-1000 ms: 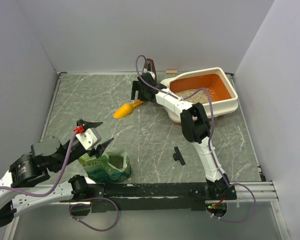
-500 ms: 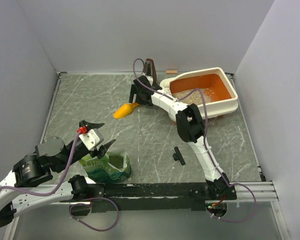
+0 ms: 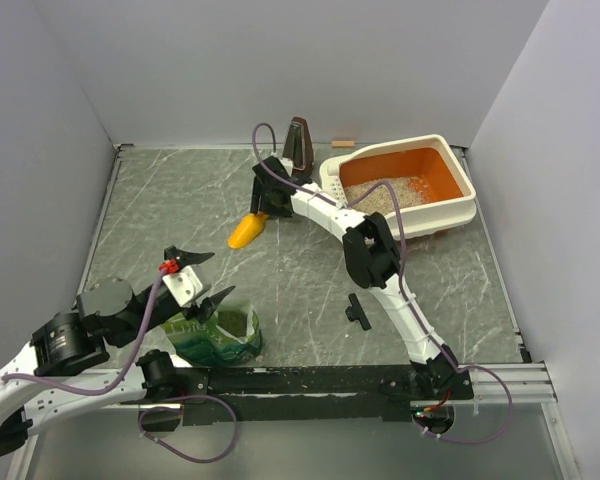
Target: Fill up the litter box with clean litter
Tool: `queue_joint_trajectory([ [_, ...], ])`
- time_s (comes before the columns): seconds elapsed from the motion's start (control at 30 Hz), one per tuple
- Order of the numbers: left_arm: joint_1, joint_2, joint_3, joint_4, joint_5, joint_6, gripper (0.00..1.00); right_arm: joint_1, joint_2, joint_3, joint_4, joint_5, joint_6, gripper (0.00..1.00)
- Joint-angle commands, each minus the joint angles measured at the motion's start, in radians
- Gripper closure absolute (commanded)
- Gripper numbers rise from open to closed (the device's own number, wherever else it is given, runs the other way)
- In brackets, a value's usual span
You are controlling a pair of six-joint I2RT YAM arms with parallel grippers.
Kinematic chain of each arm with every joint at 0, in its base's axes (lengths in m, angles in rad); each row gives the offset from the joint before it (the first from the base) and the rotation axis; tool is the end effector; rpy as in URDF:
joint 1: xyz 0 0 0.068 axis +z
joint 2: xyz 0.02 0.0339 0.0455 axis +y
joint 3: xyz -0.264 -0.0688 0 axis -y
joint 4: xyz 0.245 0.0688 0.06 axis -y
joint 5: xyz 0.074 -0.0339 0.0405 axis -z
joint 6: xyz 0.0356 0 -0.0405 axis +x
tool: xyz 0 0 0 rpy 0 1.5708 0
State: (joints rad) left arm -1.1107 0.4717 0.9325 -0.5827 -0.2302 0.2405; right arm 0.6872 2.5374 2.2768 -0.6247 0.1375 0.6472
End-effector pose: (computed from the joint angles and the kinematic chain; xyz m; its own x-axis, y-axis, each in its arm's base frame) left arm 0.0452 -0.0730 0.3829 0.1314 0.2571 -0.9574 0.7625 0.5910 0.2634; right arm 0.4349 0.3506 0.1737 -0.8158 0.1031 -0.5690 -0.0870 0.9509 0.2971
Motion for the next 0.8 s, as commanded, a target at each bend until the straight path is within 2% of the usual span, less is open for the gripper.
queue_joint_trajectory([
  [0.0,-0.005,-0.033,0.011,0.035,0.028,-0.021,0.26,0.017,0.035,0.02,-0.033,-0.027,0.009,0.42],
  [0.2,-0.005,-0.067,0.009,0.017,0.038,-0.033,0.26,0.034,0.006,-0.048,-0.032,-0.027,-0.023,0.69],
  [0.3,-0.005,-0.074,0.017,0.012,0.048,-0.041,0.26,0.034,-0.015,-0.085,-0.035,-0.048,-0.052,0.77],
  [0.37,-0.005,-0.074,0.017,0.015,0.054,-0.043,0.25,0.035,-0.037,-0.123,-0.03,-0.061,-0.069,0.87],
  [0.4,-0.005,-0.07,0.015,0.018,0.055,-0.041,0.25,0.035,-0.051,-0.147,-0.023,-0.064,-0.078,0.97],
  [0.43,-0.005,-0.065,0.015,0.017,0.057,-0.041,0.25,0.032,-0.057,-0.163,-0.021,-0.065,-0.086,1.0],
  [0.6,-0.005,-0.041,0.011,0.023,0.057,-0.046,0.25,0.034,-0.089,-0.223,-0.027,-0.053,-0.156,1.0],
  [0.77,-0.005,-0.009,0.034,0.046,0.032,-0.067,0.25,0.026,-0.287,-0.483,0.138,-0.004,-0.198,1.0],
])
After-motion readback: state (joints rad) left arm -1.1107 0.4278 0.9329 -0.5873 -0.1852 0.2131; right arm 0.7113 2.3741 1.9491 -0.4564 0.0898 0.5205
